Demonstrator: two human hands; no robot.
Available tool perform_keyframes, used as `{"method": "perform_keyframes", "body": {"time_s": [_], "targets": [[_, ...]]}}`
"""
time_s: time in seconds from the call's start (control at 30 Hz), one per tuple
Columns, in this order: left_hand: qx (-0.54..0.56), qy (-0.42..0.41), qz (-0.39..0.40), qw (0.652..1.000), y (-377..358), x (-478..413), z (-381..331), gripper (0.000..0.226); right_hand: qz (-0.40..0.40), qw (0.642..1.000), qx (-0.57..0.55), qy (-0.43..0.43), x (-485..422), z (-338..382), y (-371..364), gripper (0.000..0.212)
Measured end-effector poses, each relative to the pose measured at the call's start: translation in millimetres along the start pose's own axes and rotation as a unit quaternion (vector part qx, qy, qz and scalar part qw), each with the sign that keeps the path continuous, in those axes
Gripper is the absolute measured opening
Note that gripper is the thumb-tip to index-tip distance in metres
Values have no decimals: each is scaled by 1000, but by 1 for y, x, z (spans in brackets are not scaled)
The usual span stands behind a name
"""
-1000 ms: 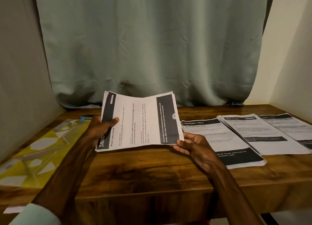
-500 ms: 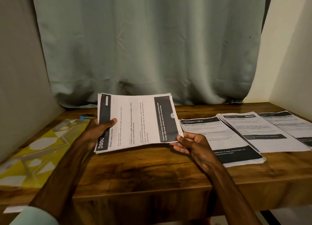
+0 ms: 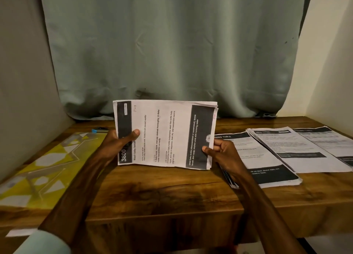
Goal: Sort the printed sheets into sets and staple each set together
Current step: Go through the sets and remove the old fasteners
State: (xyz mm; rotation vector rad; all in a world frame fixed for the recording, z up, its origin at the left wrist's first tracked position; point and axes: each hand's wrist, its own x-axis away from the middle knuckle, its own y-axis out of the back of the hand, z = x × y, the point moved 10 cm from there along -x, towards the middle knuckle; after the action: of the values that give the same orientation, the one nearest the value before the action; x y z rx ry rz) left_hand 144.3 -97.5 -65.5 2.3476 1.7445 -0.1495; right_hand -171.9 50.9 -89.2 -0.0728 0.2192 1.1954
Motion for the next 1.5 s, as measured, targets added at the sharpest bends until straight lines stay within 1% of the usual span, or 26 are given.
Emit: {"method": "perform_keyframes", "body": {"time_s": [0.1,0.23,0.37,0.43,0.5,0.57,0.67,0.73,0.8,0.87,0.97,1.03,1.1,1.13,1.2,1.27,1.3,1.33,1.37,1.4,1.43,1.47,1.5], "targets": [[6,11,8,1000,-2,4,8,48,1,1000,-2,-3,5,-7,-3,23],[13,17,8,1000,-4,6,12,42,1,1000,1,-2,7,-9,-6,18],[2,16,-1,1000,-2,5,13,51,2,1000,15,5,7,-7,-6,17],[1,17,-7,1000,-2,5,15,51,3,1000,14,4,7,-7,-6,19],[-11,21,-17,1000,-1,3,14,40,12,1000,-15,-9,7,-8,-8,23],[-34,31,-10,999,0,-2,8,27,31,997,-64,-34,9,-8,-10,28],[-87,42,39,995,-1,-16,-7,28,48,990,-121,-58,10,-4,-8,32],[-123,32,59,990,-2,-28,-19,33,42,991,-119,-54,6,0,-1,38],[-166,19,86,982,-8,-39,-29,39,42,991,-105,-66,3,-2,4,44],[-219,2,135,966,-22,-47,-40,34,58,990,-86,-92,0,-7,8,45],[-272,2,210,939,-45,-55,-51,23,121,984,-5,-134,-6,-11,11,46],[-290,0,248,924,-59,-60,-54,23,172,972,64,-147,-12,-11,8,51],[-300,9,282,911,-77,-61,-54,28,218,956,113,-161,-14,-8,-4,56],[-308,17,300,903,-88,-60,-55,31,231,951,120,-167,-14,-8,-13,56],[-329,21,337,882,-112,-57,-59,30,241,951,102,-163,-16,-3,-31,50],[-360,12,354,863,-129,-60,-60,27,220,961,62,-153,-23,-5,-41,46],[-375,-6,343,861,-131,-65,-60,27,202,966,37,-154,-25,-8,-43,46],[-391,-31,309,866,-126,-74,-61,30,181,971,12,-158,-28,-15,-42,47],[-414,-76,250,872,-117,-84,-63,40,153,975,-8,-161,-29,-20,-39,48],[-424,-125,171,880,-103,-89,-65,57,124,978,-31,-167,-30,-28,-35,49],[-411,-155,87,894,-86,-83,-67,73,95,978,-60,-175,-29,-35,-32,51],[-373,-155,17,915,-69,-68,-64,79,68,977,-89,-181,-28,-42,-28,52],[-340,-127,-34,931,-55,-50,-53,75,44,976,-114,-182,-26,-47,-27,50]]}}
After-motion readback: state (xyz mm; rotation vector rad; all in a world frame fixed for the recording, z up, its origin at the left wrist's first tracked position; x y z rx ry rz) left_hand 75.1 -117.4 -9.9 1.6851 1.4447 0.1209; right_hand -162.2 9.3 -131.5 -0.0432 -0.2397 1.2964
